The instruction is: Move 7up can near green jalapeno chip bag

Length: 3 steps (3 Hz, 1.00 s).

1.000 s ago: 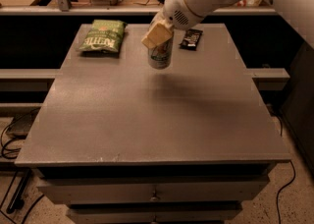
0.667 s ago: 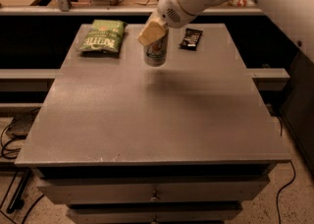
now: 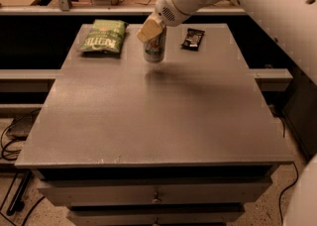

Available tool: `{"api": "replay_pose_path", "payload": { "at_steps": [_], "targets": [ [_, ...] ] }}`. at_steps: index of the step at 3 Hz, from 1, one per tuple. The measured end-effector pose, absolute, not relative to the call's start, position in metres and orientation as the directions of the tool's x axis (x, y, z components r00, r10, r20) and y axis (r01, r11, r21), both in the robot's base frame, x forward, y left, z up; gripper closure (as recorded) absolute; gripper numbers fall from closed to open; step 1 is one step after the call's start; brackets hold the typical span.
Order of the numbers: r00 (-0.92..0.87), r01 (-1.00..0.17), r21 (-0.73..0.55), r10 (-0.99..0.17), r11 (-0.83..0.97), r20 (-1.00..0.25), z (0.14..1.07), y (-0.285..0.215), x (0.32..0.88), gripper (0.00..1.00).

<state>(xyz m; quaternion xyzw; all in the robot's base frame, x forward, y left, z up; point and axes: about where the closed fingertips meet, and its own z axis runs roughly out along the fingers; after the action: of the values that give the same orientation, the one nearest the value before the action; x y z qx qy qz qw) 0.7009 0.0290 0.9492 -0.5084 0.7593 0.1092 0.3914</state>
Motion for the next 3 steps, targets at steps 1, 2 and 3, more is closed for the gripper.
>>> {"api": "replay_pose_path", "payload": {
  "at_steps": [1,2,3],
  "targets": [
    [-0.185,-0.852,-0.218,-0.664,0.476,-0.725,0.945,0.040,0.718,1.00],
    [-0.186,-0.854,-0.206,-0.649,0.478,-0.738,0.940,0.053,0.734,1.00],
    [-0.190,-0.856,-0.196,-0.644,0.478,-0.741,0.934,0.063,0.748,0.81]
  ]
}}
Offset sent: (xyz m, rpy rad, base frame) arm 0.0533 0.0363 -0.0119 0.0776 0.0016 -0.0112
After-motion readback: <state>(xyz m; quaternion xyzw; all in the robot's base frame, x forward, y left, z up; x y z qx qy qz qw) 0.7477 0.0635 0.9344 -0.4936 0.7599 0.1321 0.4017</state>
